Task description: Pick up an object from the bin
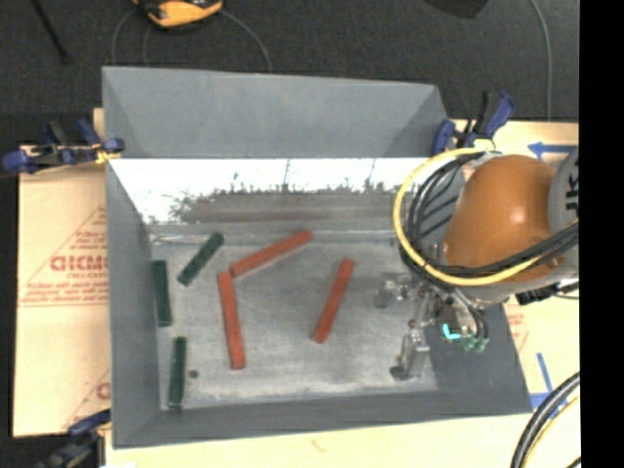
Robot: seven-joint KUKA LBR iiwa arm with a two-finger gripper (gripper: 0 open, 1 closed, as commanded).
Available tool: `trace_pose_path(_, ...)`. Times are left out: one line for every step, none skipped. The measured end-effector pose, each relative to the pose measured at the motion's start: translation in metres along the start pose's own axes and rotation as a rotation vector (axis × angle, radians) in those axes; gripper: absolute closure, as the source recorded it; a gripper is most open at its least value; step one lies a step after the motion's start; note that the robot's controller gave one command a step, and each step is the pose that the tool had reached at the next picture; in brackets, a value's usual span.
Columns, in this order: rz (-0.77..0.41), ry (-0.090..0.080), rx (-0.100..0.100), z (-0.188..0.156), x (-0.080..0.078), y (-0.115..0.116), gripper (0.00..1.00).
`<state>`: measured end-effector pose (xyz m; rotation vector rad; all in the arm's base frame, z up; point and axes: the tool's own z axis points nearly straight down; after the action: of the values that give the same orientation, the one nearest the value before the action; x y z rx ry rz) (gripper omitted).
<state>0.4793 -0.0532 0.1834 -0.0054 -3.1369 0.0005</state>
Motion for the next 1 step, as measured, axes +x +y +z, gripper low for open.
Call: trace_pose_path(-0.002,-0.006,0.001,-0.0032,-0.001,0.0001,0.0)
